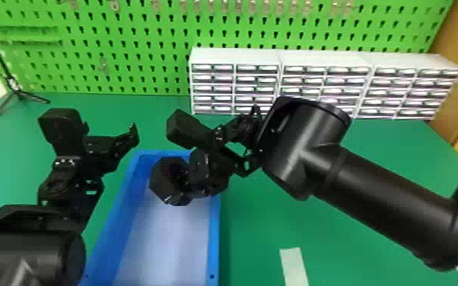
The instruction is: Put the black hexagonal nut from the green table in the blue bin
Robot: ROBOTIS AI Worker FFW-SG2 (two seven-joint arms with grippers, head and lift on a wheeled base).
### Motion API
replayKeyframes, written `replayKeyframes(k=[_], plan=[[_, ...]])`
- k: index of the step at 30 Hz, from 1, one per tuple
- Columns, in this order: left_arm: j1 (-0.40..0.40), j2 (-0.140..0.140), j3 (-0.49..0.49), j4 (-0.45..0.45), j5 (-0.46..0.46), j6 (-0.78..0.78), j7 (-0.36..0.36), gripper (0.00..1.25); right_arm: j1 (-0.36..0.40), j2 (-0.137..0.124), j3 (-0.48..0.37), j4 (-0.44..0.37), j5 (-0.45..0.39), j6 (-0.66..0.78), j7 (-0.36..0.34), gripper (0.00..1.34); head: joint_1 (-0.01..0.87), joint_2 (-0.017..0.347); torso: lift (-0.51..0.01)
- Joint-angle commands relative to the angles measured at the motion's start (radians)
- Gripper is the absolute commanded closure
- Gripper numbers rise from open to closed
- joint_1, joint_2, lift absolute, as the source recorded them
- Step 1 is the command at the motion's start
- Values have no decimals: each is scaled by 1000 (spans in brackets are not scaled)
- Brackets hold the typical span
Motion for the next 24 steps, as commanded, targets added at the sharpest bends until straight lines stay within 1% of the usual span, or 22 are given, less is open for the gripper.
replayKeyframes(k=[1,7,8,9,11,12,20,21,24], plan=[[0,0,-1,0,1,0,0,162,0,-1,2,-1,0,0,0,1042,683,28,-96],[0,2,-1,-1,2,0,0,162,1,-2,2,-1,0,0,0,1035,683,28,-96],[0,2,-1,-1,2,0,0,162,0,-2,2,-1,2,0,0,964,683,28,-96],[0,2,-1,-1,4,0,0,162,0,-2,2,-1,2,0,0,860,683,28,-96],[0,2,-1,-1,4,0,0,162,0,-4,2,-2,9,0,0,596,683,28,-96],[0,2,-1,-1,4,0,0,162,0,-4,2,-4,14,-2,0,519,683,28,-96],[1,3,-1,-1,5,0,0,162,1,-7,0,-7,23,0,2,104,683,28,-96],[1,3,-1,-1,5,0,0,162,0,-7,0,-7,23,0,2,81,683,28,-96],[1,3,-1,-1,5,0,0,162,0,-7,0,-7,23,0,2,71,683,28,-96]])
